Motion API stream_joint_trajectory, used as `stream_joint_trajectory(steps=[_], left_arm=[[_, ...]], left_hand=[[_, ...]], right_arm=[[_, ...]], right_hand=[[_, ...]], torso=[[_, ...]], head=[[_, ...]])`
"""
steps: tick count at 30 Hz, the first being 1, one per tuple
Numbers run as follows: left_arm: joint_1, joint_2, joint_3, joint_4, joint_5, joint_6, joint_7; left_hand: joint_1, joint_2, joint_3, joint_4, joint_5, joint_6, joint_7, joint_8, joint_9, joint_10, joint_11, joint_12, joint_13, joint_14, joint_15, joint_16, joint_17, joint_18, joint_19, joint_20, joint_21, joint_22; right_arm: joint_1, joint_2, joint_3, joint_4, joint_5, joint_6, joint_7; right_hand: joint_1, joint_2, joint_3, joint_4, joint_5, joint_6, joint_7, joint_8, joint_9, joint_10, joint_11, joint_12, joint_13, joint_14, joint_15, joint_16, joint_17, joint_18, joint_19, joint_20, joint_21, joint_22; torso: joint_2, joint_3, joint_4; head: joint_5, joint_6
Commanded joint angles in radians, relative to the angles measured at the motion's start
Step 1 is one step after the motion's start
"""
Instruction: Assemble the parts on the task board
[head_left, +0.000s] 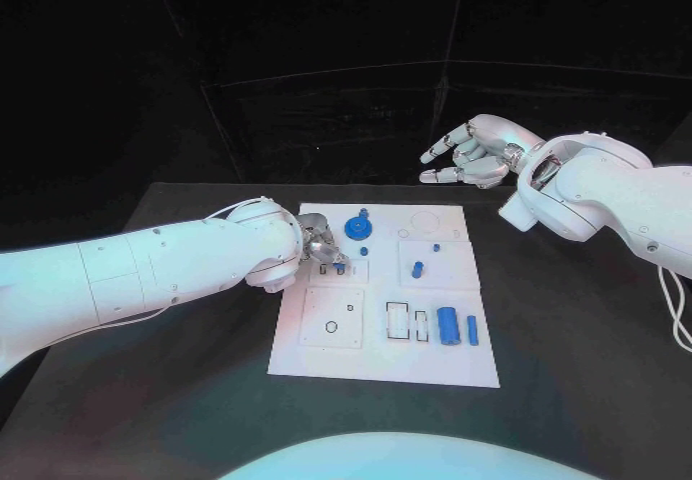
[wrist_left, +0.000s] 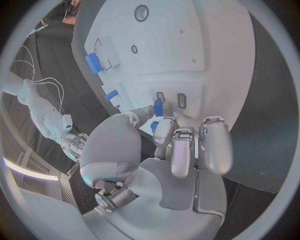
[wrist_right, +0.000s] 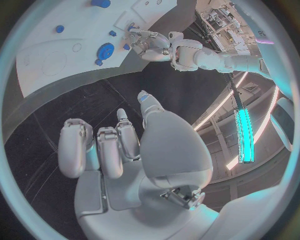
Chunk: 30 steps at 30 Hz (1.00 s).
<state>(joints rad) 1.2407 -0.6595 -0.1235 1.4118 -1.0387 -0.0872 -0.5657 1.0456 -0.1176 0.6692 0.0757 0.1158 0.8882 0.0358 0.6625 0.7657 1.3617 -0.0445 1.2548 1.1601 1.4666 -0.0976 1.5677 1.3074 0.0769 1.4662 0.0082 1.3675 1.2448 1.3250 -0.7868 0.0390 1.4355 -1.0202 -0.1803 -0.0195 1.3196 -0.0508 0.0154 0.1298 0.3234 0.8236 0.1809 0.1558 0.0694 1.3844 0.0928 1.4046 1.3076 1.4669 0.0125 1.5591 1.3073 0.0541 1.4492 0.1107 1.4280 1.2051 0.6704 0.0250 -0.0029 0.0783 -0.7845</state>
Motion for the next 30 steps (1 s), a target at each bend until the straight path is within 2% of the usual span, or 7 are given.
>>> stream_joint_trajectory(steps=[1,15,30], left_arm=[[0.001,0.002,-0.001,-0.001,-0.014,0.037,-0.001],[0.0,0.0,-0.001,0.002,-0.014,0.081,-0.009],[0.0,-0.006,-0.001,0.0,-0.014,0.087,-0.02]], left_hand=[[0.01,-0.001,0.15,-0.155,-0.001,0.001,-0.006,0.006,-0.002,0.009,0.001,0.005,0.002,0.104,-0.004,0.003,0.263,-0.012,0.01,-0.001,0.005,0.001],[0.013,-0.001,0.148,-0.157,-0.001,0.002,-0.007,0.006,-0.003,0.009,0.001,0.005,0.001,0.104,-0.005,0.003,0.263,-0.012,0.011,-0.001,0.006,0.003],[0.018,-0.002,0.145,-0.161,0.003,0.005,-0.007,0.005,-0.004,0.01,0.0,0.004,-0.001,0.104,-0.005,0.003,0.263,-0.013,0.013,-0.001,0.009,0.009]], right_arm=[[0.002,0.001,0.001,0.001,-0.004,0.007,0.004],[0.002,0.001,0.001,0.003,-0.008,0.007,0.009],[0.002,0.002,0.001,0.003,-0.008,0.007,0.012]], right_hand=[[-0.004,0.002,-0.008,0.001,0.007,-0.001,-0.001,0.006,-0.001,-0.005,-0.001,-0.004,0.023,0.095,-0.002,-0.006,0.23,0.014,-0.007,0.001,-0.006,-0.001],[-0.005,0.003,-0.009,0.001,0.008,-0.001,-0.002,0.007,-0.001,-0.004,-0.001,-0.004,0.024,0.095,-0.002,-0.006,0.23,0.014,-0.007,0.001,-0.006,-0.001],[-0.005,0.003,-0.009,0.001,0.008,-0.001,-0.002,0.007,-0.001,-0.004,-0.001,-0.004,0.024,0.095,-0.002,-0.006,0.23,0.014,-0.007,0.001,-0.006,-0.001]], torso=[[0.0,-0.0002,0.0008],[0.001,-0.0004,0.0006],[0.0,0.0003,-0.0002]], head=[[0.0,-0.001],[0.001,-0.005],[0.004,-0.009]])
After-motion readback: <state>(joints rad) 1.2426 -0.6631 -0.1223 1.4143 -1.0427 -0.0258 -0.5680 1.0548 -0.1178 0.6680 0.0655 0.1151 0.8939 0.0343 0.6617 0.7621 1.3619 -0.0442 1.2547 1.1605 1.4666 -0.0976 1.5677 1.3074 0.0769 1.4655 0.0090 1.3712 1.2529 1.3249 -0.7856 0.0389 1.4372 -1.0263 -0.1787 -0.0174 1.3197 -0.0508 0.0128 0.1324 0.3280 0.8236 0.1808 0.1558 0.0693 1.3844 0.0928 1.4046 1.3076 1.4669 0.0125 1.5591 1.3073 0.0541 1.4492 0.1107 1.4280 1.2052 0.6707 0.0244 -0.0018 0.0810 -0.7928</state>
